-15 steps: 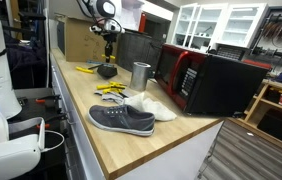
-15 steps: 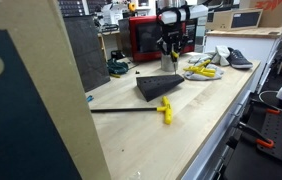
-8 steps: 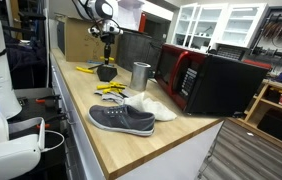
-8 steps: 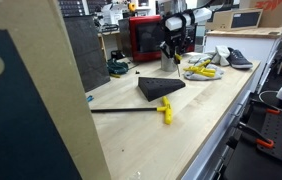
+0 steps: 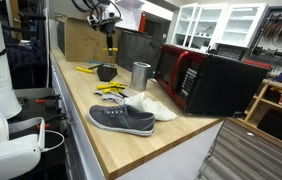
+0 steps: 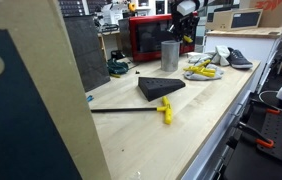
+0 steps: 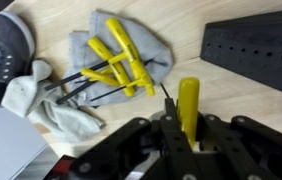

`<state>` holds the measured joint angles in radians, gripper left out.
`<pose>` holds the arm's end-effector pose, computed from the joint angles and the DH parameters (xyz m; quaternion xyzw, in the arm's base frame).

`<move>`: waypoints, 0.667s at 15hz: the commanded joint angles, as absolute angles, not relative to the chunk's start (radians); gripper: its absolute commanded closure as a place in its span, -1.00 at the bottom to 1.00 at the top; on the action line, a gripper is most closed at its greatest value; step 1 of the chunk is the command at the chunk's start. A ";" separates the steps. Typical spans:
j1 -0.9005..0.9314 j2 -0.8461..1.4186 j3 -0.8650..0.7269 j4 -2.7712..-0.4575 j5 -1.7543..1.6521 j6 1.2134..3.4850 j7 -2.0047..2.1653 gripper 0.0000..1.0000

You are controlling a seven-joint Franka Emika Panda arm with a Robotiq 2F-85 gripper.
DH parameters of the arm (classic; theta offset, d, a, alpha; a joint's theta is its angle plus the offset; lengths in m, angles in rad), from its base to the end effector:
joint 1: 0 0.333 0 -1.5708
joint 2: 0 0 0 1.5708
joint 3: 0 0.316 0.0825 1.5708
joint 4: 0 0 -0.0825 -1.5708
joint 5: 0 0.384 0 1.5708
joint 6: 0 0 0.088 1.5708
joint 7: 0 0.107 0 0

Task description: Remove the wrenches from the stand and put them on the grey towel.

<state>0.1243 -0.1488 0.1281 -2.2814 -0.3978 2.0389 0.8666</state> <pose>0.4735 0.1006 0.4117 0.9609 -0.2037 0.0558 0.1788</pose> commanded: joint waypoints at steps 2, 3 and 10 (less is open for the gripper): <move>0.049 -0.268 0.117 -2.373 -0.555 1.970 0.818 0.94; 0.032 -0.279 0.111 -2.398 -0.589 1.978 0.803 0.94; -0.032 -0.258 0.066 -2.534 -0.840 2.046 0.767 0.94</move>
